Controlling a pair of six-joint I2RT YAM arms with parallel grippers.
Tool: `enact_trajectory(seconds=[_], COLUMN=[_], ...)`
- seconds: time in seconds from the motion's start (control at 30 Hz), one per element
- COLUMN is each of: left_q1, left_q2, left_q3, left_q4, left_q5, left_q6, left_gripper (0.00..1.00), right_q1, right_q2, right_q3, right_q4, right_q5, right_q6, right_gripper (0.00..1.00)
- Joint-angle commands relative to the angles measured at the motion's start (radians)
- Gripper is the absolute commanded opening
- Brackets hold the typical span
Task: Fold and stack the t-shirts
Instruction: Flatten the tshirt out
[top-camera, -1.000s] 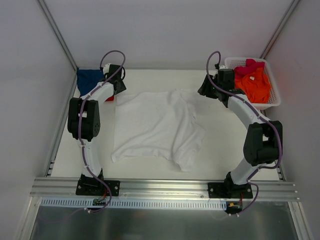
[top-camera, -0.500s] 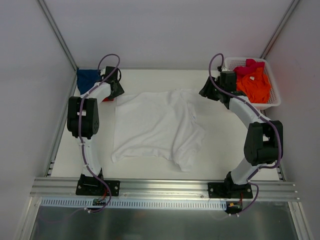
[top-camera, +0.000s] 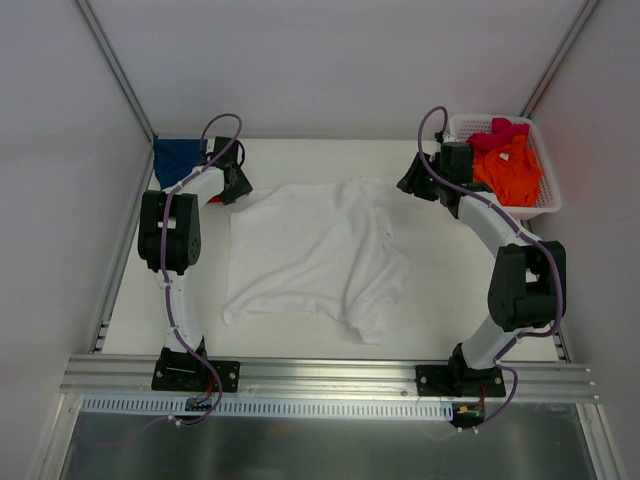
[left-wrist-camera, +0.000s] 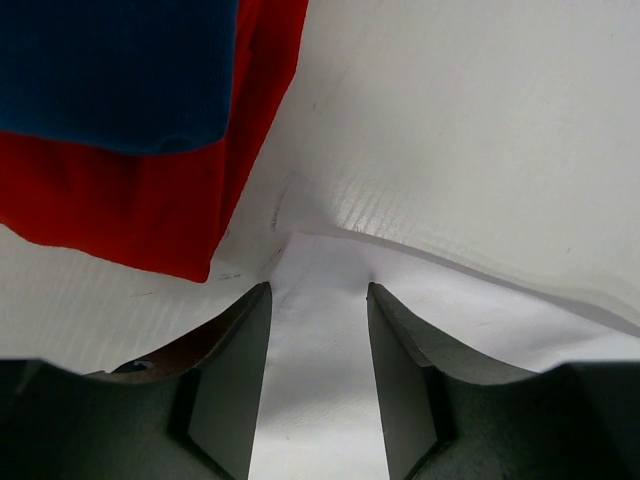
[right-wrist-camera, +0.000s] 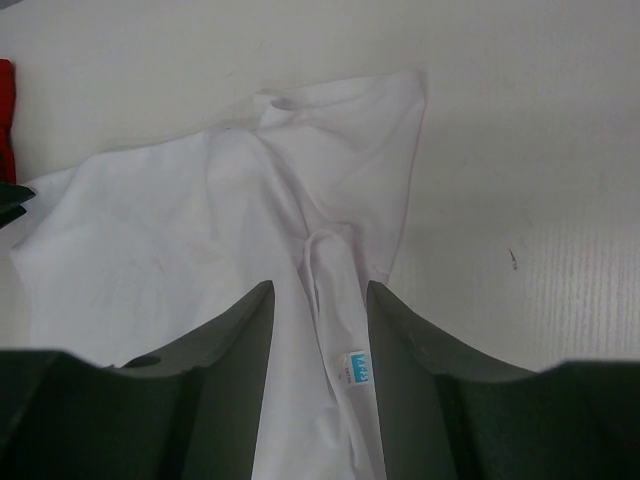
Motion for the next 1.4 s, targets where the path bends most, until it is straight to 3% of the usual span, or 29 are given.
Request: enact_trajectory(seconds=[0.0,0.27,0.4,0.6,1.23,1.37], left_q1=[-0.001,0.001,0.001,0.001,0.008,0.008], left_q2=[-0.007,0.011,-0.009,0.003,0.089,0.097], left_q3=[0.025,0.071,0.066,0.091,0.180,0.189], left_q4=[-0.010,-0.038,-0.050,-0.061,-0.133,-0.144], left_q5=[-0.009,-0.049,-0.089,-0.103,-0.010,-0.003], left_q6=[-0.018,0.014,0.020,0.034,0.003,-0.003], left_gripper=[0.43,0.42,0.50,0.50,0.44,0.33], right_q1=[-0.007,-0.024,-0.027,-0.027,-0.052,-0.060], right_q2=[-0.035,-0.012,-0.009,-0.010,-0.047,-0.053], right_q3=[-0.007,0.004,0.004,-0.004,-0.025,-0.038], right_q4=[0.047,0.047,0.055,0.067,0.070,0.070], right_q5=[-0.025,-0.034,-0.040,-0.054,-0.083,-0.091], right_q6=[0.017,0.016,0.019,0.031,0.051,0.056], right_gripper=[0.45,0.45,0.45,0.45,0.45,0.45])
